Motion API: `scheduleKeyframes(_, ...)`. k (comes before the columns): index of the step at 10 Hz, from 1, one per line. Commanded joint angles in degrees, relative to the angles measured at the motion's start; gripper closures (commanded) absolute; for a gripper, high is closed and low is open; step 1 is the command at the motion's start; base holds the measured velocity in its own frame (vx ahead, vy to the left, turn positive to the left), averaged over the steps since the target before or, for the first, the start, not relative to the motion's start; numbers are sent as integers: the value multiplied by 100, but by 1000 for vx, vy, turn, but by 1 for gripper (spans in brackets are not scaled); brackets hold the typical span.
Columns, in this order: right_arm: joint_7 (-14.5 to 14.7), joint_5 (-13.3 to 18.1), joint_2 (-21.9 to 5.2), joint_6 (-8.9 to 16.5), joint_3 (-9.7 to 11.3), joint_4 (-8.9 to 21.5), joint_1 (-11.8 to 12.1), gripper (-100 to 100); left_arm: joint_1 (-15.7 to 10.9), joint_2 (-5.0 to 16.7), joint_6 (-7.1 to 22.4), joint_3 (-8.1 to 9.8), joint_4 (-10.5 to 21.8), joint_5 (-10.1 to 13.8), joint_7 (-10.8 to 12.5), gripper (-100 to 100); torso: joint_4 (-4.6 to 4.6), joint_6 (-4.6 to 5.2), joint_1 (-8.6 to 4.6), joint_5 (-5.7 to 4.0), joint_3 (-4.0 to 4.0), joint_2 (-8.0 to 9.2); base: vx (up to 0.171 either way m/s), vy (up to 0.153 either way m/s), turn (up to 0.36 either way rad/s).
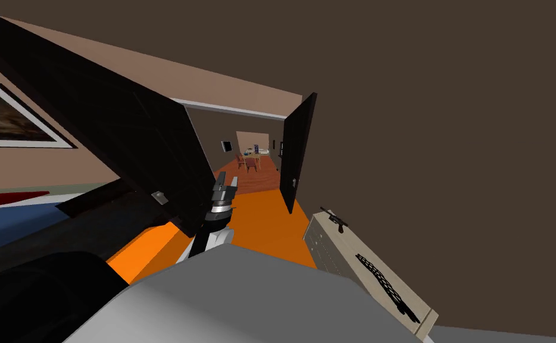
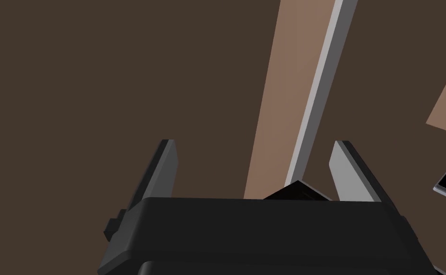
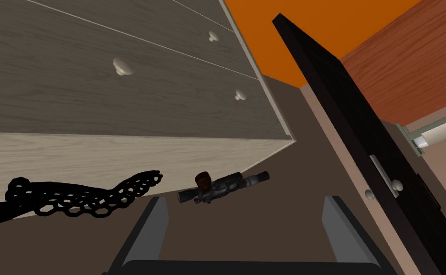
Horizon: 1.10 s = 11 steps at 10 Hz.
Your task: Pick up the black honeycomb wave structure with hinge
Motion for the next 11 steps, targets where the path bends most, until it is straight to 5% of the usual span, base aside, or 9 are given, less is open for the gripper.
scheduleKeyframes(1,101,72,-144,65,64,286,-18,-100,0,0,0,0,0,0,0,0,0,0,0,0,0,0,7,-15,229)
scheduleKeyframes(8,344,259,-550,357,279,1120,-88,-100,0,0,0,0,0,0,0,0,0,-2,-11,-3,-2,-4,8,-35,148)
scheduleKeyframes(11,488,367,-755,535,450,1734,-170,-100,0,1,0,1,0,0,0,0,0,0,-19,-5,-2,-4,5,-64,204)
